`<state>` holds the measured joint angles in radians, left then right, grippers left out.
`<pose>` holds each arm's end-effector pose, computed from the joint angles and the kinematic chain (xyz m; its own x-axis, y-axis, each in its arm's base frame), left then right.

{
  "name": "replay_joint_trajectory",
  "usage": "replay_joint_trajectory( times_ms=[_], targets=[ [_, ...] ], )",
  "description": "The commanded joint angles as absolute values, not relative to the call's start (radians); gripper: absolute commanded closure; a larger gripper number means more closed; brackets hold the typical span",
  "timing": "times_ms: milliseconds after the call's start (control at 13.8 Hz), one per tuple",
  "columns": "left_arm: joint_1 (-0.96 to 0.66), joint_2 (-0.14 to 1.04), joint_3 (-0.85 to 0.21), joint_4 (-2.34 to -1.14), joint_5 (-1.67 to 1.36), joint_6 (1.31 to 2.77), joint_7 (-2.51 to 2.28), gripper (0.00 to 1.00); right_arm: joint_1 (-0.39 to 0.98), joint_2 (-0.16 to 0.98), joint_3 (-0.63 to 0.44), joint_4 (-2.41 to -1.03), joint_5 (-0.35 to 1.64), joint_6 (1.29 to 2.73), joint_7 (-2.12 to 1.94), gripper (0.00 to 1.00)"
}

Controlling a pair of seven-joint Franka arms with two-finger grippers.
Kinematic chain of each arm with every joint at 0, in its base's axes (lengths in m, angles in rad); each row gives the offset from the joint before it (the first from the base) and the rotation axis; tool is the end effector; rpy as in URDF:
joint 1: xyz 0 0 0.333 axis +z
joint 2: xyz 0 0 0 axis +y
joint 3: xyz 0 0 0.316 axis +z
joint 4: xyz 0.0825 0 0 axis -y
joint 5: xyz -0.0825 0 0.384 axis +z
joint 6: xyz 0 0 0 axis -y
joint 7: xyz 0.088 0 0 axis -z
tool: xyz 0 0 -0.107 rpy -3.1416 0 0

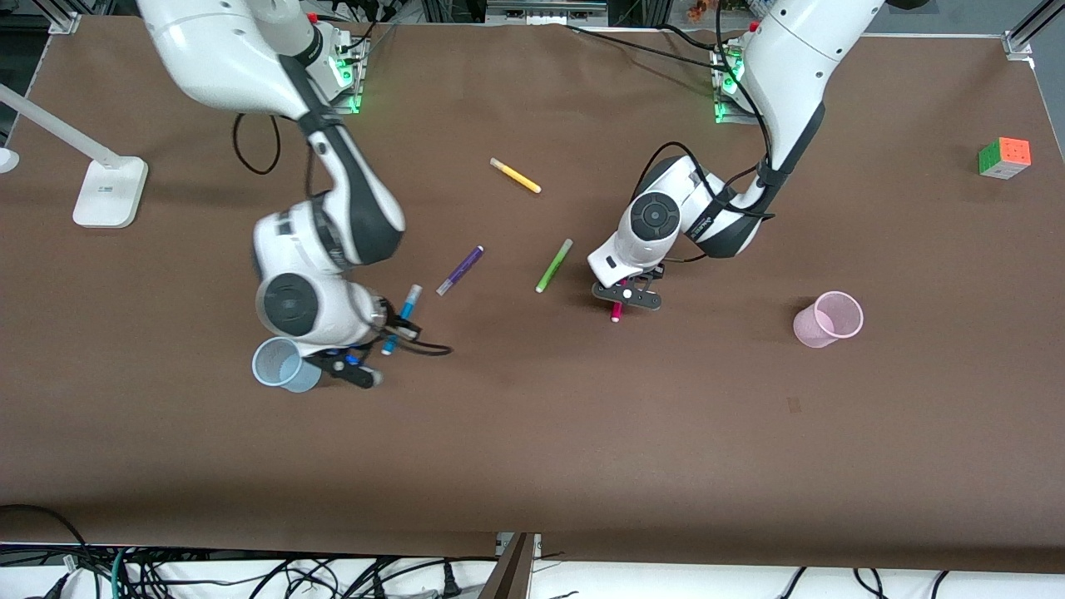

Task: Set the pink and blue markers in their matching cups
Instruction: 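Carry the blue marker to the blue cup while the left gripper carries pink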

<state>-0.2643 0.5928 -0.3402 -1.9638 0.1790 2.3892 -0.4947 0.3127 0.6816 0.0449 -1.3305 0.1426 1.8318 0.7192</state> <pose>0.4961 -0.3378 0.1730 0.9681 -0.2044 -0.1448 -0.2043 -0.9788 0.0161 0.6666 0.2542 0.3174 0.8869 -0.3947 -0.2401 -0.4061 -0.9138 0.0023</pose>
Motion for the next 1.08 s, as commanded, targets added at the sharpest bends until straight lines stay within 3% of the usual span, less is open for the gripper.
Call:
replay_joint_trajectory(
  times_ms=[0,433,722,1011],
  targets=[
    [-0.262,0.549,-0.339,-1.959,0.21,2.311,-0.497,1.0,0.217,0.681,0.057,-1.278,0.225,1.725,0.629,1.0],
    [-0.265,0.517,-0.345,-1.841,0.362,1.863,-0.428,1.0,0.071,0.684,0.057,-1.232,0.284,1.617,0.574,1.0],
    [-0.238,0.525,-0.327,-1.715,0.37,1.538,-0.094,1.0,-0.035,0.698,0.057,-1.238,0.426,1.605,0.529,1.0],
    [-0.131,0.531,-0.318,-1.614,0.373,1.312,0.205,1.0,-0.087,0.736,0.057,-1.244,0.507,1.594,0.479,1.0]
  ],
)
